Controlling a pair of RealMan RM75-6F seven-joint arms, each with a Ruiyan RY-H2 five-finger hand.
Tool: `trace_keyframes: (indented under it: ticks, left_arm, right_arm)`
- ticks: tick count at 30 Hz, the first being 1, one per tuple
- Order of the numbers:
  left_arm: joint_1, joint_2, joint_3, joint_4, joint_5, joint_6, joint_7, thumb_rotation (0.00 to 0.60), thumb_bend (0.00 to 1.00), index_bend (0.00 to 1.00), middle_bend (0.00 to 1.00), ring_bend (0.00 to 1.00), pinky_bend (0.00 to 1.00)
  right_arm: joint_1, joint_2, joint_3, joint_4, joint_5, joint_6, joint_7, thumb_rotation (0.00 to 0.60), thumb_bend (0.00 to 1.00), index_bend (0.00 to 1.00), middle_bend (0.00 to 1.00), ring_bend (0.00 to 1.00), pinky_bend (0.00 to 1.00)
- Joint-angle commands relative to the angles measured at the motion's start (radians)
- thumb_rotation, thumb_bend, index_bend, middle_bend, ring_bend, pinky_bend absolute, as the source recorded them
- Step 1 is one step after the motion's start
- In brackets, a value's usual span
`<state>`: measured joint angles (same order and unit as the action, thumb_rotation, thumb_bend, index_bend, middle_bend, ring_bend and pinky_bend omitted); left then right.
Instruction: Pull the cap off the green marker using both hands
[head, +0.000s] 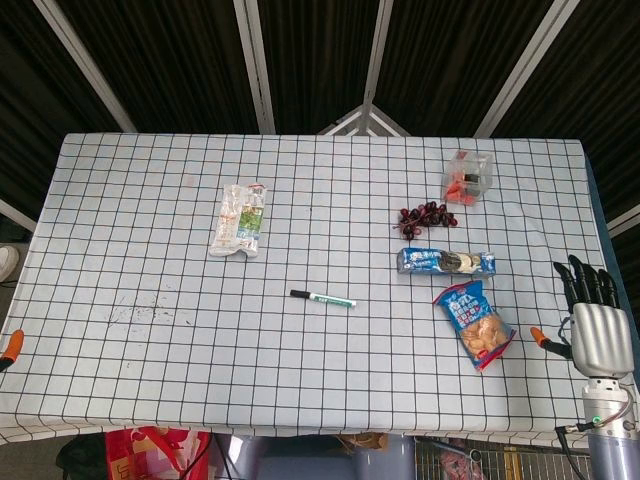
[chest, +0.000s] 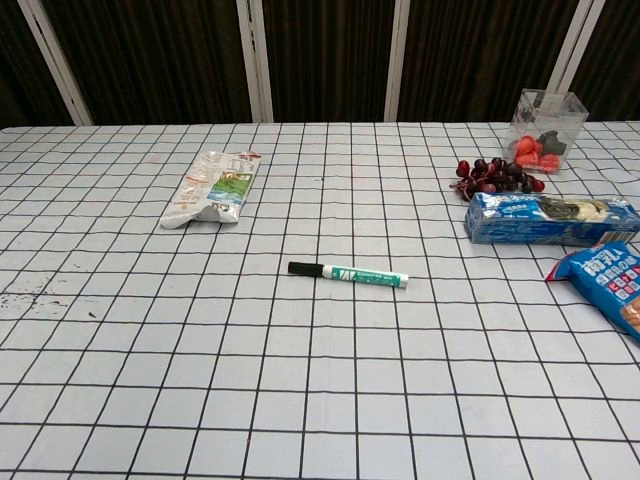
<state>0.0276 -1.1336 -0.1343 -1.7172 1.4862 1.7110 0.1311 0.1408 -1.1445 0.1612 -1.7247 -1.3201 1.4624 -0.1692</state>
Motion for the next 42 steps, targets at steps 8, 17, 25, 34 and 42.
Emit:
trace_keyframes:
  ticks: [8,17,25,34,42]
  left_arm:
    - [0.016,-0.007,0.016,0.018,0.015,0.018,-0.013,0.6,0.42,0.01,0.0,0.0,0.03]
    - [0.018,-0.006,0.016,0.041,0.003,0.01,-0.038,0.6,0.42,0.01,0.0,0.0,0.03]
    - [0.028,-0.018,0.017,0.069,0.0,0.023,-0.068,0.6,0.42,0.01,0.0,0.0,0.03]
    - [0.022,-0.02,0.02,0.073,0.011,0.015,-0.054,0.6,0.42,0.02,0.0,0.0,0.03]
    - [0.019,-0.023,0.011,0.102,-0.026,-0.008,-0.062,0.6,0.42,0.02,0.0,0.0,0.03]
  right_arm:
    - [-0.001,-0.011,-0.005,0.002,-0.017,-0.001,0.032,0.6,0.17,0.2,0.04,0.05,0.02]
    - [0.022,-0.024,0.015,-0.058,0.005,-0.012,-0.032,0.6,0.17,0.2,0.04,0.05,0.02]
    - [0.071,-0.055,0.034,-0.105,0.041,-0.059,-0.118,0.6,0.17,0.25,0.04,0.05,0.0]
    - [0.19,-0.18,0.091,-0.181,0.151,-0.124,-0.307,0.6,0.17,0.33,0.04,0.05,0.0]
    - [0.392,-0.365,0.199,-0.188,0.445,-0.204,-0.555,0.6,0.17,0.35,0.04,0.05,0.0]
